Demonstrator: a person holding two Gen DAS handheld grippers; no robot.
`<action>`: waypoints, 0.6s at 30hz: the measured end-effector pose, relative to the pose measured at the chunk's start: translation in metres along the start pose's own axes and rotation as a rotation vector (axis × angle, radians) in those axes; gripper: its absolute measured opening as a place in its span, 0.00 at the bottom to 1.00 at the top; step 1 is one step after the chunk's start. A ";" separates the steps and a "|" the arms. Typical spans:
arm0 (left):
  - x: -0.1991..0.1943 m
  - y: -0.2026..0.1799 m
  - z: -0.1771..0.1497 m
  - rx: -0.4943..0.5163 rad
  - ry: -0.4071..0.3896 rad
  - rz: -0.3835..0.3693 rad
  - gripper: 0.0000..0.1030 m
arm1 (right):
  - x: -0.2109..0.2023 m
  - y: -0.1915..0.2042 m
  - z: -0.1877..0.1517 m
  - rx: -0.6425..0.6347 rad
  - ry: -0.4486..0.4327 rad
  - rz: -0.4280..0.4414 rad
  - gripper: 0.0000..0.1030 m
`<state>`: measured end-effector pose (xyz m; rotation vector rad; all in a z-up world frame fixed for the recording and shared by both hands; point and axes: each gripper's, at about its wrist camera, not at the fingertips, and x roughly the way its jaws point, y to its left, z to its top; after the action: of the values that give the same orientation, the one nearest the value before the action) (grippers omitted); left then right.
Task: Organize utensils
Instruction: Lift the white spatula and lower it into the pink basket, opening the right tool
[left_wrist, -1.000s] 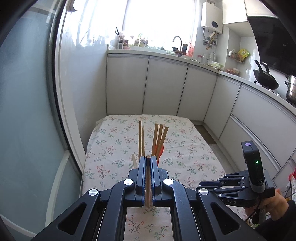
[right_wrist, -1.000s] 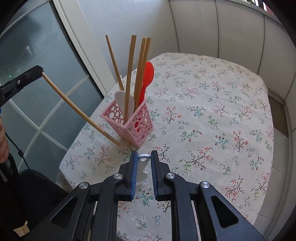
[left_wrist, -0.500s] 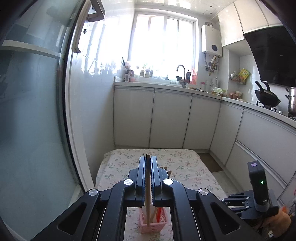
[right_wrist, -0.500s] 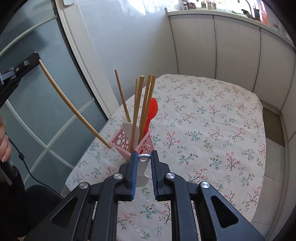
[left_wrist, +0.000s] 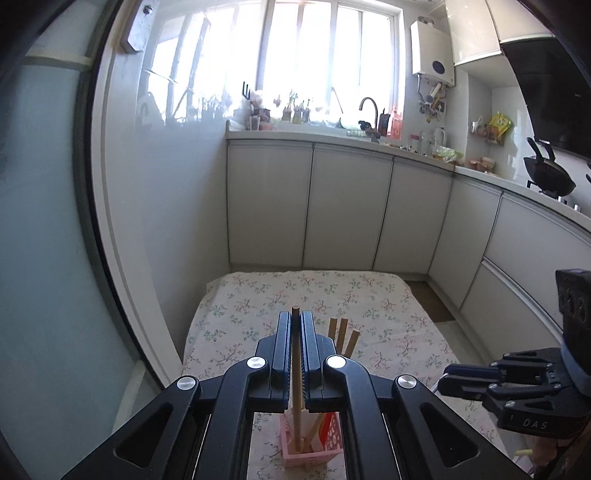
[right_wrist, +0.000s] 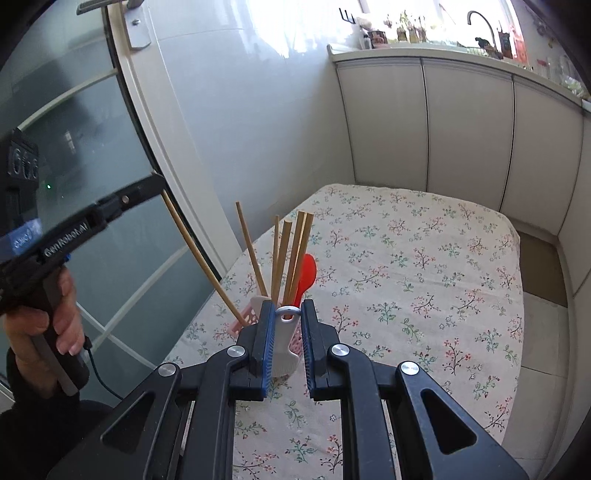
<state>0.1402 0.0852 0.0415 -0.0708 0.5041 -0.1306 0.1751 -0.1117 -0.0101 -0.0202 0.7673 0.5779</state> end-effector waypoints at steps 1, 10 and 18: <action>0.007 0.000 -0.002 0.001 0.019 0.000 0.04 | 0.000 0.001 0.002 0.000 -0.006 -0.003 0.14; 0.042 0.009 -0.016 -0.046 0.077 -0.001 0.14 | 0.015 0.004 0.013 0.021 -0.016 0.002 0.14; 0.012 0.021 -0.021 -0.068 0.051 0.037 0.53 | 0.036 0.013 0.015 0.012 0.000 -0.025 0.14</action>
<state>0.1429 0.1034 0.0152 -0.1250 0.5605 -0.0789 0.1990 -0.0795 -0.0200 -0.0185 0.7699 0.5496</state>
